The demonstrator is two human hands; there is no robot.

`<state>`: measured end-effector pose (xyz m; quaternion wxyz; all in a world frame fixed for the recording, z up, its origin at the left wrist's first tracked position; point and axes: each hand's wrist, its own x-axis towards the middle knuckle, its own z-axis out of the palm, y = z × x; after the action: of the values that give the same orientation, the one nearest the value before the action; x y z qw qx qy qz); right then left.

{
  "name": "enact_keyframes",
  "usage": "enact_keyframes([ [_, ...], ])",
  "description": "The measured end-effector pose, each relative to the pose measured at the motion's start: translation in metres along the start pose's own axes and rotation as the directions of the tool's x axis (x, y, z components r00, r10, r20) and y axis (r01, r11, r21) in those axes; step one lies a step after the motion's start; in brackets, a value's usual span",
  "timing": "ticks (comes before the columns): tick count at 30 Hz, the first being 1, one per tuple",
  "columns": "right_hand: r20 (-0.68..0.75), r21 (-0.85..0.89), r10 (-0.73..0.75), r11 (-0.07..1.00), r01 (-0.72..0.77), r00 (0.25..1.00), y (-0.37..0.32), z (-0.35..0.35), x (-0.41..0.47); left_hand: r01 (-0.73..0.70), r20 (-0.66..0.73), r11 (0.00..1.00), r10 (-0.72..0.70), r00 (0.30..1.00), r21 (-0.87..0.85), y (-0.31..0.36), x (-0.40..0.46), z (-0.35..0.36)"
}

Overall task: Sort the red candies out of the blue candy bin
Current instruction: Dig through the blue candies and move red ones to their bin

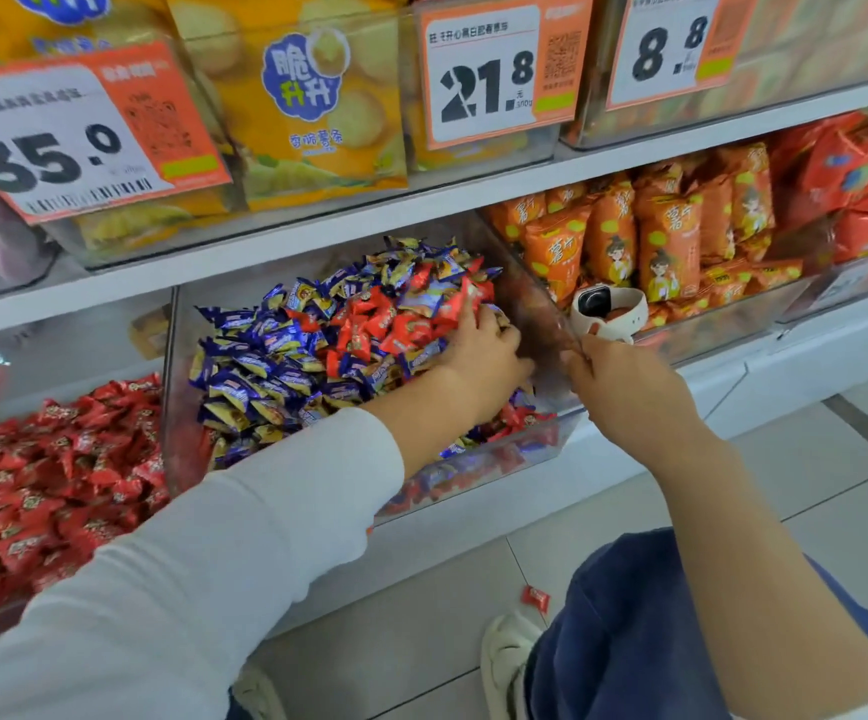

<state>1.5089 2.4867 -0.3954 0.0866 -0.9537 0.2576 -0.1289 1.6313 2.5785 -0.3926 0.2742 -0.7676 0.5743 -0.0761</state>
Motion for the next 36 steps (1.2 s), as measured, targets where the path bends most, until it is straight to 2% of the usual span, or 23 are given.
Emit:
enact_keyframes([
  [4,0.008,-0.005,0.009,1.000,-0.009,1.000,-0.002,-0.001,-0.002,0.238,0.018,0.967,-0.237,0.971,-0.092,-0.023,-0.011,0.003],
  [9,0.019,0.020,0.055,0.998,-0.055,0.998,-0.004,-0.002,0.000,0.369,0.028,0.872,-0.381,0.924,-0.321,-0.046,-0.051,0.014],
  [12,0.032,0.018,0.081,0.997,-0.081,0.996,-0.007,-0.004,-0.002,0.364,0.060,0.762,-0.395,0.917,-0.536,-0.053,-0.081,0.024],
  [14,0.000,-0.006,0.109,0.994,-0.109,0.994,-0.010,-0.009,-0.005,0.329,0.100,0.682,-0.353,0.930,-0.653,-0.058,-0.099,0.028],
  [18,-0.240,0.076,0.115,0.992,-0.100,0.964,-0.021,-0.027,-0.013,0.203,0.050,0.506,-0.300,0.953,-0.839,-0.073,-0.128,0.032],
  [20,-0.293,0.157,0.091,0.987,-0.046,0.952,-0.031,-0.034,-0.017,0.176,-0.018,0.527,-0.342,0.939,-0.831,-0.082,-0.136,0.035],
  [23,-0.177,0.228,0.027,0.974,0.014,0.984,-0.046,-0.034,-0.016,0.202,-0.058,0.590,-0.392,0.918,-0.782,-0.097,-0.145,0.043],
  [27,0.049,0.199,-0.102,0.976,0.091,0.994,-0.064,-0.033,-0.003,0.260,-0.014,0.538,-0.451,0.892,-0.802,-0.112,-0.153,0.048],
  [31,0.237,0.186,-0.281,0.953,0.241,0.930,-0.088,-0.028,0.016,0.266,-0.011,0.494,-0.489,0.872,-0.828,-0.110,-0.146,0.050],
  [36,0.285,0.312,-0.468,0.870,0.381,0.836,-0.124,-0.005,0.019,0.189,-0.067,0.555,-0.408,0.910,-0.810,-0.107,-0.131,0.050],
])
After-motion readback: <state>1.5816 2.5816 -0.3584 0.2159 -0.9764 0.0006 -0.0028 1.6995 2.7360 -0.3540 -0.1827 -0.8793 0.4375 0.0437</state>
